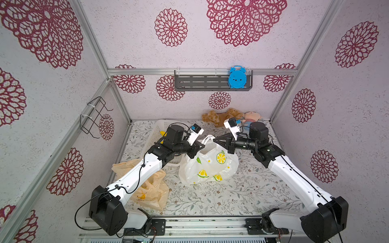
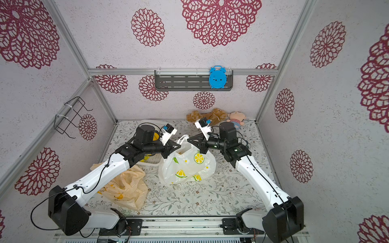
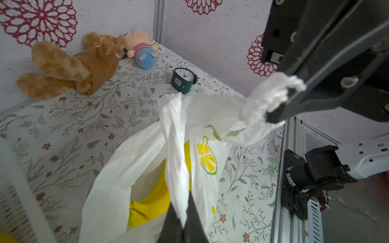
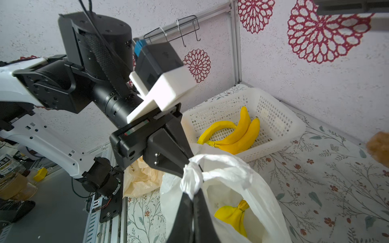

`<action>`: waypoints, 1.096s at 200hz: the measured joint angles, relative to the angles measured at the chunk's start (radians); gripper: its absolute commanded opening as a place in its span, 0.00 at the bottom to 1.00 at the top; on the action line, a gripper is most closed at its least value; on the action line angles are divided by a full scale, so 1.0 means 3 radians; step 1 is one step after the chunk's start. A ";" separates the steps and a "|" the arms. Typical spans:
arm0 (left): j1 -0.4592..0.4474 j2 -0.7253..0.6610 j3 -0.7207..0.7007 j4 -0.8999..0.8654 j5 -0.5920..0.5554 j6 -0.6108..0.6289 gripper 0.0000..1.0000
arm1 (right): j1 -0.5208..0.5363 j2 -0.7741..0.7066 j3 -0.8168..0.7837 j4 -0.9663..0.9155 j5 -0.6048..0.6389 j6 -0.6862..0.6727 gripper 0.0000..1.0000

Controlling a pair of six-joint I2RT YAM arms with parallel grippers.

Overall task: Place the banana into a plastic bag & tie a knot
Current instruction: Cross the plastic bag at the center of the board.

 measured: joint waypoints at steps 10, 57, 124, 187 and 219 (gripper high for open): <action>-0.0019 0.0047 0.0060 -0.0023 0.0075 0.0057 0.00 | 0.0000 -0.0029 -0.0047 0.0055 0.0011 0.0004 0.00; -0.0027 0.0278 0.0292 -0.0039 0.0366 0.0234 0.00 | 0.0000 -0.0140 -0.0355 0.0421 0.0010 0.0127 0.00; -0.0027 0.0388 0.0276 0.0010 0.0679 0.0343 0.00 | 0.0000 -0.0039 -0.0582 0.1083 0.0005 0.0476 0.00; -0.0025 0.0390 0.0226 0.0060 0.0771 0.0398 0.24 | 0.0046 0.0184 -0.0594 0.1369 -0.0083 0.0676 0.00; -0.0025 0.0395 0.0226 0.0065 0.0785 0.0404 0.37 | 0.0106 0.0192 -0.0594 0.1381 -0.0106 0.0678 0.00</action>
